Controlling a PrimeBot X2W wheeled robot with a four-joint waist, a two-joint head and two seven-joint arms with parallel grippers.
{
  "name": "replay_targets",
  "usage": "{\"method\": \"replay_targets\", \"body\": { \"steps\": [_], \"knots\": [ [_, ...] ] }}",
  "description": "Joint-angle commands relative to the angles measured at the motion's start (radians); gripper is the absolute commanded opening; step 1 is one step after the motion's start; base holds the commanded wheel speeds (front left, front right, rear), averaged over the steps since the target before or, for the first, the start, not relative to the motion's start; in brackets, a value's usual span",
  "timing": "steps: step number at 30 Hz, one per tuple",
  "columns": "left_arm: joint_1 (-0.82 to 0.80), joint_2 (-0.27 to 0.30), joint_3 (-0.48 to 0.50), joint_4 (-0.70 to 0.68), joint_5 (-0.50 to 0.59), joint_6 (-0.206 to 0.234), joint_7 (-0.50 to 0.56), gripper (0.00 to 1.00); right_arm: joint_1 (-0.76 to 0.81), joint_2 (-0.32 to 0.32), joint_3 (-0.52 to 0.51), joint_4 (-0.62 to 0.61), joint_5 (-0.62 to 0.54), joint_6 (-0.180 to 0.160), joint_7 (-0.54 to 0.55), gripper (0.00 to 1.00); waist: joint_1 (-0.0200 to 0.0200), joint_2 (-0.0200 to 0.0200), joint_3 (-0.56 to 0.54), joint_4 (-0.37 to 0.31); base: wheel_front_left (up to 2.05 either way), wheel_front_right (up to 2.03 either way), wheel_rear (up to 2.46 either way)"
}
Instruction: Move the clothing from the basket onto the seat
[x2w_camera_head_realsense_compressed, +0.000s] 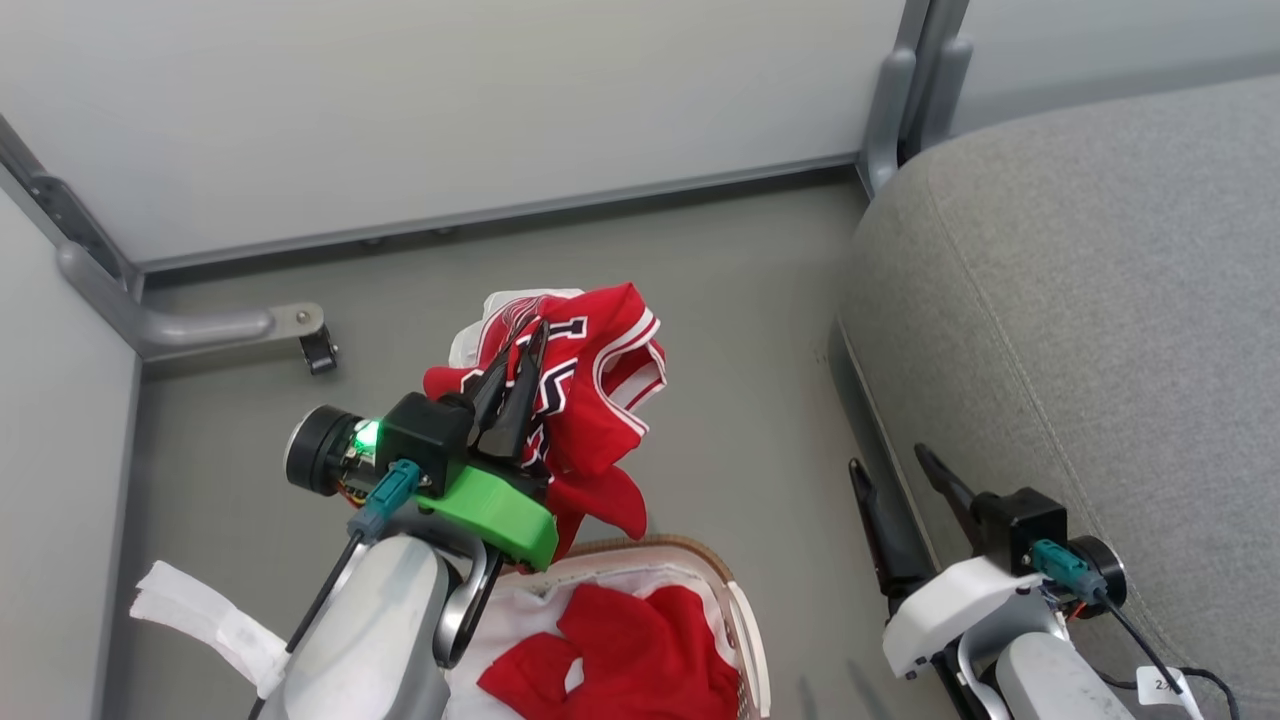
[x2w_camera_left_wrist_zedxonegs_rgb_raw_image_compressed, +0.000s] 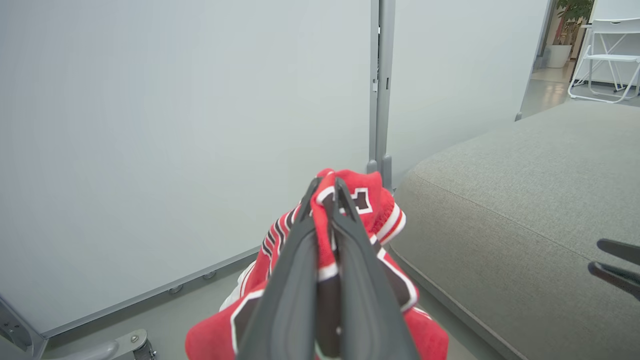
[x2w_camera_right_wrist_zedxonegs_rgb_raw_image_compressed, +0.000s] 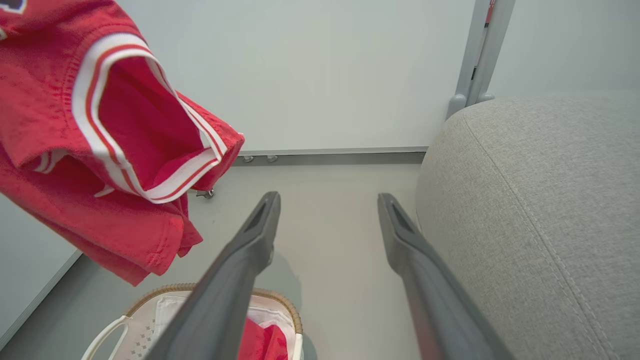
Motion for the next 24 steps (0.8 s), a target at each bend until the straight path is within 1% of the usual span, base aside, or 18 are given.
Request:
{"method": "replay_targets", "body": {
  "steps": [1,3,4,5,10,13,15,19,22,24],
  "knots": [
    [0.009,-0.007,0.009,-0.016,0.004,-0.005,-0.001,0.00,0.016,-0.004,0.007,-0.004,0.003,-0.001,-0.005,1.00,0.0001,0.0000,-0.051,0.018,0.00,0.00,0.00],
    [-0.006,-0.014,0.015,-0.033,0.011,-0.007,0.000,0.00,0.015,-0.003,0.039,-0.019,-0.004,-0.001,-0.005,1.00,0.0001,0.0000,-0.056,0.018,0.00,0.00,0.00],
    [-0.009,-0.019,0.018,-0.040,0.010,-0.007,0.000,0.00,0.011,-0.003,0.071,-0.034,-0.002,-0.001,-0.005,1.00,0.0001,0.0000,-0.058,0.017,0.00,0.00,0.00],
    [-0.015,-0.023,0.021,-0.046,0.013,-0.009,0.000,0.00,0.000,-0.001,0.117,-0.063,0.010,-0.001,-0.005,1.00,0.0001,0.0000,-0.058,0.016,0.00,0.00,0.00],
    [-0.016,-0.039,0.019,-0.059,0.016,-0.013,-0.001,0.00,-0.066,-0.005,0.343,-0.151,0.001,-0.001,-0.005,1.00,0.0001,0.0000,-0.058,0.013,0.00,0.00,0.00],
    [-0.007,-0.041,0.007,-0.070,0.011,-0.014,0.000,0.00,-0.123,-0.005,0.448,-0.161,-0.008,-0.001,-0.005,1.00,0.0001,0.0000,-0.059,0.018,0.00,0.00,0.00],
    [-0.007,-0.044,-0.004,-0.072,0.007,-0.015,-0.001,0.00,-0.157,-0.005,0.477,-0.154,-0.006,-0.001,-0.005,1.00,0.0001,0.0000,-0.060,0.027,0.00,0.00,0.00],
    [-0.009,-0.047,-0.040,-0.074,-0.003,-0.015,-0.001,0.00,-0.210,-0.004,0.526,-0.084,-0.007,-0.001,-0.005,1.00,0.0001,0.0000,-0.066,0.057,0.00,0.00,0.00],
    [-0.011,-0.048,-0.073,-0.079,-0.023,-0.015,0.000,0.00,-0.229,-0.004,0.532,-0.044,-0.011,-0.001,-0.004,1.00,0.0001,0.0000,-0.068,0.080,0.00,0.00,0.00],
    [-0.013,-0.048,-0.106,-0.085,-0.048,-0.015,-0.001,0.00,-0.241,-0.004,0.518,-0.033,-0.001,-0.001,-0.005,1.00,0.0001,0.0000,-0.070,0.101,0.00,0.00,0.00]
  ]
}}
